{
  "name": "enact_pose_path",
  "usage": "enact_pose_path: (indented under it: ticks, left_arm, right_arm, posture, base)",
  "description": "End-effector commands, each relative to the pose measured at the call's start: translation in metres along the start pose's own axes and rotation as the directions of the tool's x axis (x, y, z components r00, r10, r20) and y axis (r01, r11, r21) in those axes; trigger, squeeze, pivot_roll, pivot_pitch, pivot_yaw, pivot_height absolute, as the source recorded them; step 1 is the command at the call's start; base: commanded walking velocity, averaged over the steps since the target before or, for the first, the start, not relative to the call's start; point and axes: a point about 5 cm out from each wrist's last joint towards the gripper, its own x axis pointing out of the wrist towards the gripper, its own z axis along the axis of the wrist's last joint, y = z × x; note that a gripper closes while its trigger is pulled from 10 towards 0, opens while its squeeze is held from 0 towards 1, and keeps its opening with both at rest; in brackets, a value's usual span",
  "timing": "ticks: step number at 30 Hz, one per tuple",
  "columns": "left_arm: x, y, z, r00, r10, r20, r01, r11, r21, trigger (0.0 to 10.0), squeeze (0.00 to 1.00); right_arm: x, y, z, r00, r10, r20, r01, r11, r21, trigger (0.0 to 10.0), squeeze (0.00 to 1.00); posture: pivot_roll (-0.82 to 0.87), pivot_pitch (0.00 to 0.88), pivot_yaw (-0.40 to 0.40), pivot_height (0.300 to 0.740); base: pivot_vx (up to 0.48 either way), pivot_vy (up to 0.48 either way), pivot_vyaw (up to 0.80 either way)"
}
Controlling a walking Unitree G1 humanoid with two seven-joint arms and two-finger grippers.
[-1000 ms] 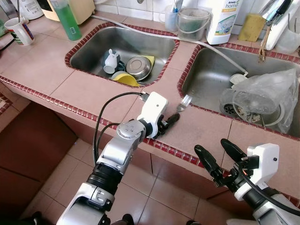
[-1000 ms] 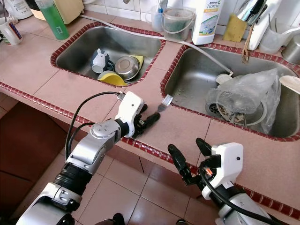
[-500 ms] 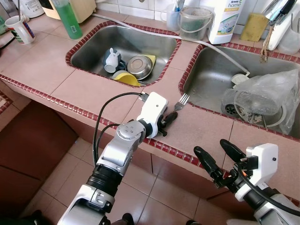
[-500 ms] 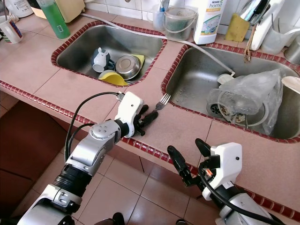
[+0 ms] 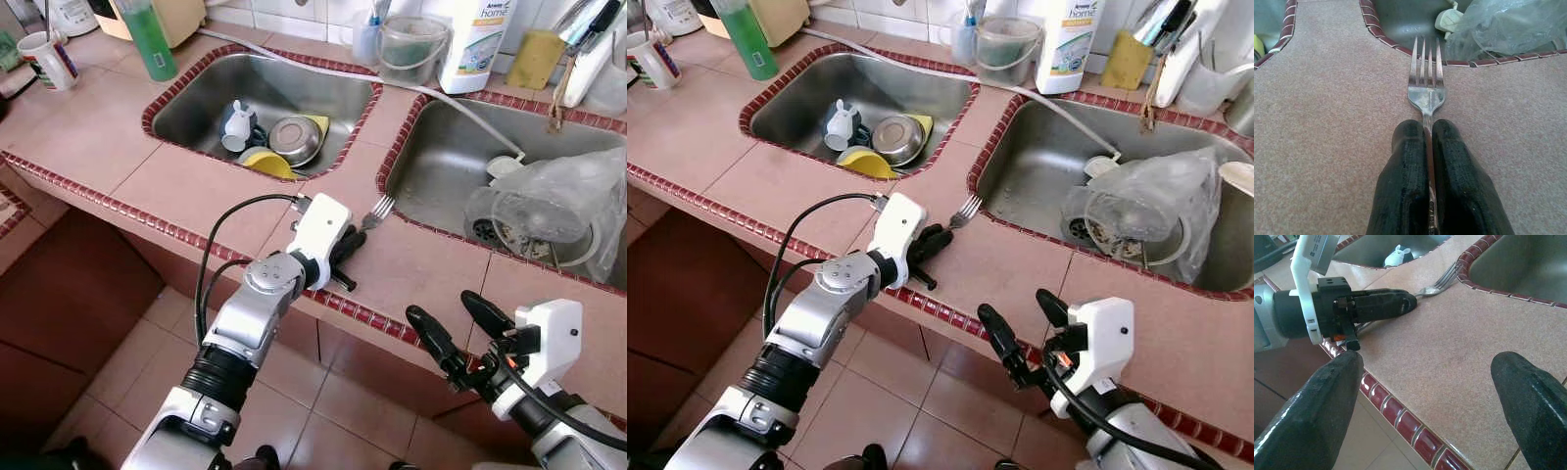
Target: Kitchen organization
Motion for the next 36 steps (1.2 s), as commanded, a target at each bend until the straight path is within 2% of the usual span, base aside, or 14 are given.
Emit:
enact_pose_path:
  ticks: [1,14,21,25,28,36]
  left_arm:
    - [-0.003,-0.008,-0.035,0.988,-0.041,-0.148,0.034,0.998,-0.045,0.0,0.00]
    - [-0.002,-0.004,-0.031,0.990,-0.023,-0.138,0.016,0.998,-0.054,0.0,0.00]
    - [0.000,0.005,-0.019,0.996,-0.003,-0.091,-0.008,0.992,-0.125,0.0,0.00]
    - [-0.001,0.012,-0.015,0.996,0.016,-0.084,-0.028,0.990,-0.140,0.0,0.00]
    - [-0.004,0.026,-0.009,0.997,0.050,-0.067,-0.060,0.986,-0.155,0.0,0.00]
    - [-0.009,0.046,0.003,0.995,0.097,-0.032,-0.101,0.982,-0.157,0.0,0.00]
  right_arm:
    - [-0.001,0.000,0.002,1.000,-0.003,0.006,0.003,1.000,-0.009,10.0,0.00]
    - [0.003,-0.005,0.005,1.000,-0.010,0.024,0.010,1.000,-0.014,10.0,0.00]
    - [0.009,-0.009,0.007,0.999,-0.011,0.042,0.011,1.000,-0.022,10.0,0.00]
    - [0.014,-0.013,0.008,0.998,-0.026,0.055,0.027,0.999,-0.020,10.0,0.00]
    - [0.021,-0.013,0.009,0.997,-0.021,0.073,0.021,1.000,-0.012,10.0,0.00]
    - [0.034,-0.015,0.011,0.995,-0.004,0.103,0.005,1.000,-0.011,10.0,0.00]
  posture:
    - [-0.24,0.233,0.099,0.740]
    - [-0.23,0.228,0.093,0.740]
    - [-0.21,0.209,0.089,0.740]
    - [-0.19,0.205,0.089,0.740]
    - [-0.17,0.197,0.085,0.740]
    - [-0.15,0.170,0.083,0.740]
  base:
    - [0.000,0.000,0.00]
    - [0.000,0.000,0.00]
    - [0.000,0.000,0.00]
    - [0.000,0.000,0.00]
    - [0.000,0.000,0.00]
    - [0.000,0.000,0.00]
